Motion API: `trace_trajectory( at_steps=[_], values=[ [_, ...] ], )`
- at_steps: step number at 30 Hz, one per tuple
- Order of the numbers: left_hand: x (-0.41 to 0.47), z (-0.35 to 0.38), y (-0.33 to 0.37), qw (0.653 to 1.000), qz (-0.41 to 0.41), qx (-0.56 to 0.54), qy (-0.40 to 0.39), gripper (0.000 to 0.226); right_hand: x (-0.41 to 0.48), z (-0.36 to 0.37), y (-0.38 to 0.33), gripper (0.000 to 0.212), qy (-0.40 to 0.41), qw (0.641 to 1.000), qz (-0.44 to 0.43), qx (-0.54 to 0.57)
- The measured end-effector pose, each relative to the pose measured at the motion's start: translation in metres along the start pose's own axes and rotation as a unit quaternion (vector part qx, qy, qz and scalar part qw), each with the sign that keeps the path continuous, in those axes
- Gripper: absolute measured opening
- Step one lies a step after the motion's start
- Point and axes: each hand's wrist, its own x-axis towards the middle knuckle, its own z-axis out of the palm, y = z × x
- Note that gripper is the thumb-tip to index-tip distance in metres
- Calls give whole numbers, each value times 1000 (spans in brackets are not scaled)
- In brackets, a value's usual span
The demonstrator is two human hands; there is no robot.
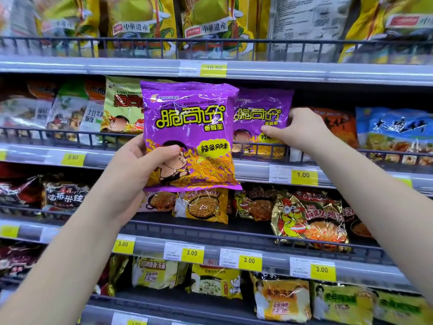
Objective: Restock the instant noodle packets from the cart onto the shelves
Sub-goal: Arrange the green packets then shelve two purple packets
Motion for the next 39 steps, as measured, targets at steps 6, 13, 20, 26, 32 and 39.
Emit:
trace_trajectory(
  at_steps=[6,13,20,26,32,39],
  values=[
    [1,5,-3,1000,-3,-11,-7,39,-10,4,-4,40,40,998,-12,-37],
    [5,15,0,1000,7,-4,9,38,-7,9,-1,53,70,998,2,-8],
    [10,28,5,1000,18,7,9,29,-12,0,0,67,72,997,10,-11],
    [23,47,9,1000,12,-9,-12,23,-36,-22,-4,35,103,991,-62,60],
    [39,77,9,998,7,-16,-58,38,-57,-35,-9,32,-84,937,-71,330],
    [48,102,5,995,-37,-5,-96,15,-53,-33,3,35,-103,925,2,365]
  ],
)
